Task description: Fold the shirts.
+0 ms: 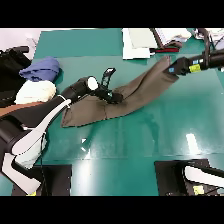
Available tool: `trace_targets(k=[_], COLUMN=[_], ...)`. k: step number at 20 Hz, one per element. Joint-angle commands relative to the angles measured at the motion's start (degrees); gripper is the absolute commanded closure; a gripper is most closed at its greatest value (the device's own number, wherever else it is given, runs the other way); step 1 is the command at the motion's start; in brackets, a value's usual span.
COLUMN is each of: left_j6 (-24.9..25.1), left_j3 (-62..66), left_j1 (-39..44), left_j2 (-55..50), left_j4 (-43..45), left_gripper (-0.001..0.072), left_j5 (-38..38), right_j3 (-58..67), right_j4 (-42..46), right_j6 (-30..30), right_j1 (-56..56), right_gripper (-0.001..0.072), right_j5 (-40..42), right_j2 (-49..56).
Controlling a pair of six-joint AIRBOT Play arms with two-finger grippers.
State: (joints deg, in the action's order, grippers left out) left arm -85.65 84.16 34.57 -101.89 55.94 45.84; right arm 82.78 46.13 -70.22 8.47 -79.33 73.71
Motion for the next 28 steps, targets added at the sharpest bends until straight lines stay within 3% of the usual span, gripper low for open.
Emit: trace_targets(k=[1, 7, 11, 18, 20, 21, 25, 28], left_j6=[0.0, 0.15, -1.42, -1.36, -1.36, -1.36, -1.36, -1.33], left_j3=[1.38, 3.13, 5.18, 5.18, 5.18, 5.18, 5.16, 4.57], left_j1=[0.46, -0.85, -8.5, -25.59, -28.65, -29.75, -29.73, -26.1], left_j2=[-2.16, -2.14, 4.61, 30.05, 34.93, 36.59, 37.97, 37.86], left_j4=[0.31, 1.51, 4.7, 25.59, 29.07, 29.31, 28.65, 28.5], left_gripper=[0.0686, 0.0686, 0.0686, 0.0686, 0.0685, 0.0686, 0.0686, 0.0686], left_j5=[0.09, 2.75, 6.91, 12.96, 13.64, 14.01, 16.02, 14.75], right_j3=[6.47, 8.44, 8.44, 12.61, 19.02, 22.21, 25.51, 17.49], right_j4=[-0.04, -0.33, -6.27, -16.44, -16.35, -16.35, -10.95, -1.14], right_j6=[-3.54, -6.49, -5.92, 0.94, 1.79, 1.77, 1.64, -2.69], right_j1=[-6.43, -13.44, -20.35, -45.92, -51.8, -53.27, -50.42, -43.65], right_gripper=[0.0697, 0.0697, 0.0697, 0.0687, 0.032, 0.0267, 0.0281, 0.0282], right_j5=[-0.59, 1.01, 2.75, 24.41, 29.11, 29.07, 21.68, 18.21], right_j2=[-1.14, -0.85, 1.68, 16.68, 23.76, 26.56, 28.48, 24.26])
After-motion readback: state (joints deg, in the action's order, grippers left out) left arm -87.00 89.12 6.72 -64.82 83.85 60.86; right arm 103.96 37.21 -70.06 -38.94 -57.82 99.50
